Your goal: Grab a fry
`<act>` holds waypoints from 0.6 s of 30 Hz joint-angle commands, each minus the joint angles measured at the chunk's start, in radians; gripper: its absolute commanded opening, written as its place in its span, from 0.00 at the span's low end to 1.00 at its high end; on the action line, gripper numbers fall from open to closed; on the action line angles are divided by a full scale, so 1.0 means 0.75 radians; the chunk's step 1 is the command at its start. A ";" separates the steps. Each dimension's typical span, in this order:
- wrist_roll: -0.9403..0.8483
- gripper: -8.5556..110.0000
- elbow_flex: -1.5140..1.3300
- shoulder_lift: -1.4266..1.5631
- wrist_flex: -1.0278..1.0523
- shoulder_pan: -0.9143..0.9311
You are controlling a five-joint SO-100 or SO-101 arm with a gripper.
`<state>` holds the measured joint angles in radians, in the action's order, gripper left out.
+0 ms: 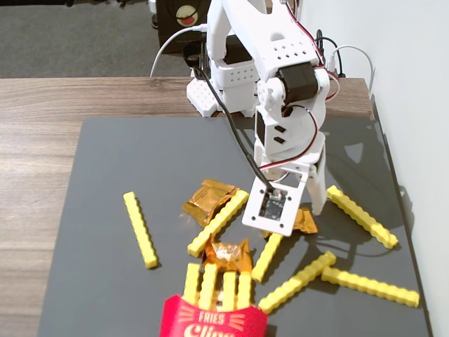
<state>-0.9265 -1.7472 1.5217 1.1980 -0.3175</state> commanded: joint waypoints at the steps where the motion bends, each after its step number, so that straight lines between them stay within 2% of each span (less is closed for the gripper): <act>1: -0.010 0.26 0.055 0.006 -0.014 -0.006; 18: -0.014 0.13 0.039 0.014 -0.016 -0.010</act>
<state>-0.9265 -1.7472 1.5217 1.1980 -0.3175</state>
